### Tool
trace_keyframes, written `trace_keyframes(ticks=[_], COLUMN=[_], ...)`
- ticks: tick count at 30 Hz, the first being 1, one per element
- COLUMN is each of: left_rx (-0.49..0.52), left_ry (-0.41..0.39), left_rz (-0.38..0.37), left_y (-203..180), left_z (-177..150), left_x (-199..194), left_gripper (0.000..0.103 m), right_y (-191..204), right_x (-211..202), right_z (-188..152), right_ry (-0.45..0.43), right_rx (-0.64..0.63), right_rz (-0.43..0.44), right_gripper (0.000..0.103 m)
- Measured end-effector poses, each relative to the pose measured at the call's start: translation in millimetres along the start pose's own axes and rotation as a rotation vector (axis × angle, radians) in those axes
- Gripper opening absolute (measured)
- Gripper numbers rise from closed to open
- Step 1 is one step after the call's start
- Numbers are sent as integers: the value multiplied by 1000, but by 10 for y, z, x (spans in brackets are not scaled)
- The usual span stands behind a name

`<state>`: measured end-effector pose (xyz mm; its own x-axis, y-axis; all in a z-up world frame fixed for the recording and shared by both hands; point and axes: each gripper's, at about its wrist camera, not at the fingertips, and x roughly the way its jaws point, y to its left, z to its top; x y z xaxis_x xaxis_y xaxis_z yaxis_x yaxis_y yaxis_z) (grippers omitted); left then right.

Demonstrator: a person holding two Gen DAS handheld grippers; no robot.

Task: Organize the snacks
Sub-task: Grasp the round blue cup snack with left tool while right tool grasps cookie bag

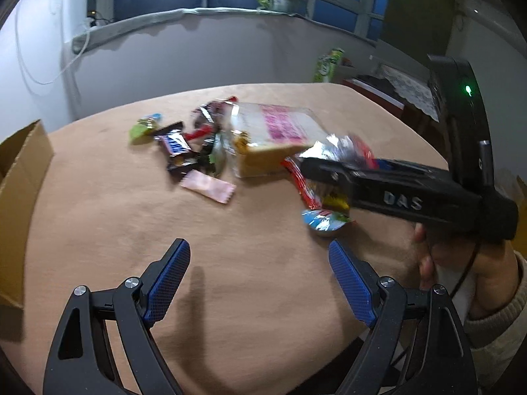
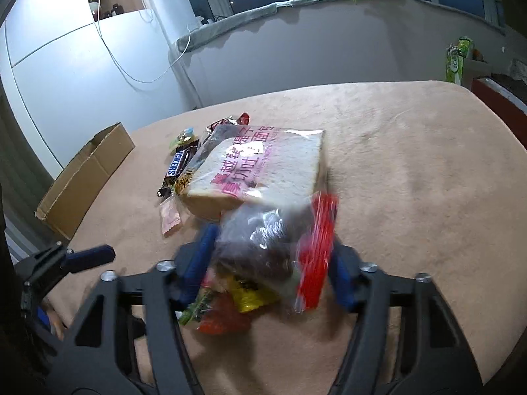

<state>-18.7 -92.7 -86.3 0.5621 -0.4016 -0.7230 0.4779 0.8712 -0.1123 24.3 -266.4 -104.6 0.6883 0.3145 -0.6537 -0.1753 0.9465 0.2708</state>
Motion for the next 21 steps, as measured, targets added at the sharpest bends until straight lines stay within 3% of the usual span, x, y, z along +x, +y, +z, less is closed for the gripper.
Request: trace_keyframes(ticks=[1, 4, 10, 14, 19, 21], left_rx=[4, 15, 59, 74, 67, 104], left_ry=[2, 7, -16, 12, 16, 22], left_rz=[-11, -37, -60, -8, 13, 24], left_y=[-24, -119, -347, -402, -394, -446], left_z=[0, 20, 105, 148, 167, 163], left_x=[18, 75, 202, 356, 415, 414], left_gripper=[86, 86, 86, 86, 61, 44], right_y=[-23, -169, -424, -565, -654, -676], right_x=[-20, -136, -297, -384, -483, -513], right_z=[-7, -38, -101, -170, -246, -256], right_ry=[-3, -33, -69, -82, -104, -113], right_rx=[2, 40, 87, 110, 111, 115], right_rz=[1, -9, -48, -58, -68, -67], right_gripper=[42, 37, 36, 36, 36, 36])
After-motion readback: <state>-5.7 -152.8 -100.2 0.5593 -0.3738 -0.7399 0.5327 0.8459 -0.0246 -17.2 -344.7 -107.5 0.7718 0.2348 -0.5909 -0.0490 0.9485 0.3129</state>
